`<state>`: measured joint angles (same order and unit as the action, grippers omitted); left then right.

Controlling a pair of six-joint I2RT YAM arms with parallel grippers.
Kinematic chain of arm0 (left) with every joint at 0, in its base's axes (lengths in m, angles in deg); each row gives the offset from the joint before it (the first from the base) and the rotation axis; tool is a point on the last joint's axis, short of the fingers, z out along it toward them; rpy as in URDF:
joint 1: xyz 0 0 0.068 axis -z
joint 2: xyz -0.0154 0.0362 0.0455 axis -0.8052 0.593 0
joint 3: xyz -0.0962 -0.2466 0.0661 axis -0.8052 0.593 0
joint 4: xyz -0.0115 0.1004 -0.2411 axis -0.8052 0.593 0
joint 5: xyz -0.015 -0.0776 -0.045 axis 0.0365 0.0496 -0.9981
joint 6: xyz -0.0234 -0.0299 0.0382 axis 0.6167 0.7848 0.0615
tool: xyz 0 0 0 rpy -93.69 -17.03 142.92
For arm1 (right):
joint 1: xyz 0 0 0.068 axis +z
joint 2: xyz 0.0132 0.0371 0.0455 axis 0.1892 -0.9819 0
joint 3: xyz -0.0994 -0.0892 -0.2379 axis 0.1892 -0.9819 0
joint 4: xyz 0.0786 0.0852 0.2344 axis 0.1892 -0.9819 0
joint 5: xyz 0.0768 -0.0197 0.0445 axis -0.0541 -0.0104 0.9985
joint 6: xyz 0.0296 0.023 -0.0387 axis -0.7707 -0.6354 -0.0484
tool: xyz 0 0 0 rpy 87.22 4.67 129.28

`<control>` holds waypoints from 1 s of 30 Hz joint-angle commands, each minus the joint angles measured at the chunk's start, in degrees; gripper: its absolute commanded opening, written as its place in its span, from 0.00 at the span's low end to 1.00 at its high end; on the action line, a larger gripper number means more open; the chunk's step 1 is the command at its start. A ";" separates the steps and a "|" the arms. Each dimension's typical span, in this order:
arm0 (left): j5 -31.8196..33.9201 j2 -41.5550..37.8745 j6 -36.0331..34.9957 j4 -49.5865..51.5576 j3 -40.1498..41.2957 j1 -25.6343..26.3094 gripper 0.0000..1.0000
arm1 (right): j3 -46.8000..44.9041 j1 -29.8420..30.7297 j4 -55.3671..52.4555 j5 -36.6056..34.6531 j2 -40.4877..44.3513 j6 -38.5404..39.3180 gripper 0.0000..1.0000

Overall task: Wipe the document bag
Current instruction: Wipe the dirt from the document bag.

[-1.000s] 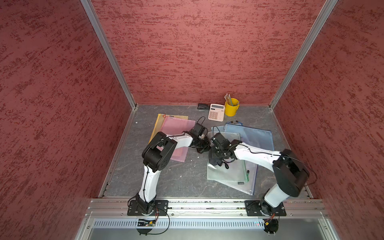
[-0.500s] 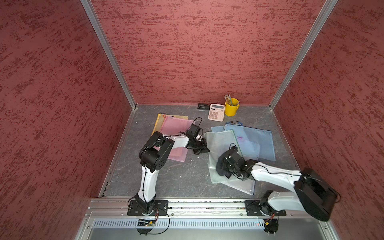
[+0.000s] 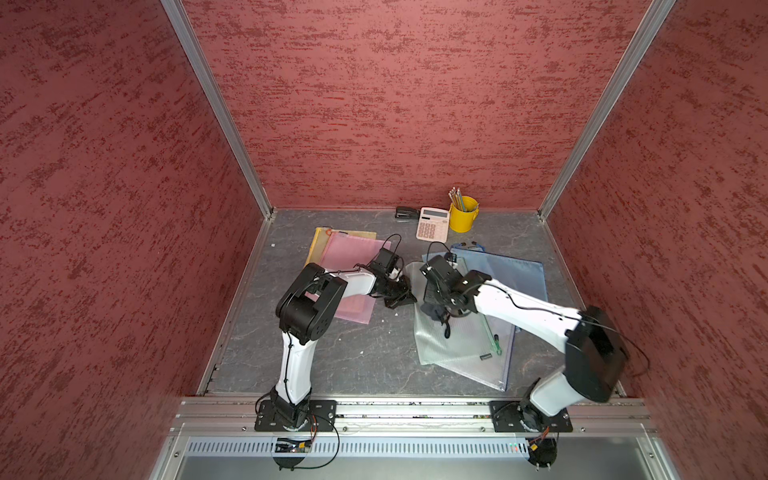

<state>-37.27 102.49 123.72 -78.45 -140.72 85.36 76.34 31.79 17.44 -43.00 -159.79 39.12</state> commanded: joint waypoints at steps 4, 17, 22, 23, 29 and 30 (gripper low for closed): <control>2.59 -0.96 -0.07 -0.74 -0.03 0.10 0.00 | -9.13 -2.09 8.17 -0.26 -8.67 1.97 0.00; 1.71 -1.14 -0.05 -0.49 0.51 -1.01 0.00 | -26.71 14.76 -17.91 1.21 22.33 -22.35 0.00; 1.27 -1.75 -4.46 4.51 -1.76 0.31 0.00 | -4.27 6.90 -13.07 -7.27 13.16 -4.38 0.00; 1.14 -1.76 -4.53 4.76 -1.71 0.42 0.00 | -2.02 5.78 -9.58 -7.01 9.47 -1.62 0.00; 1.64 -1.64 -3.80 3.98 -1.09 0.29 0.00 | 3.50 3.72 4.39 -2.41 -9.69 4.52 0.00; 1.58 -1.71 -3.61 3.52 -1.16 0.20 0.00 | 0.68 3.60 6.13 -1.65 -9.86 3.44 0.00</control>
<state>-37.06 102.38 120.97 -76.22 -141.40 85.55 80.88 35.33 19.91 -45.95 -166.65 39.46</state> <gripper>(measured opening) 0.054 0.070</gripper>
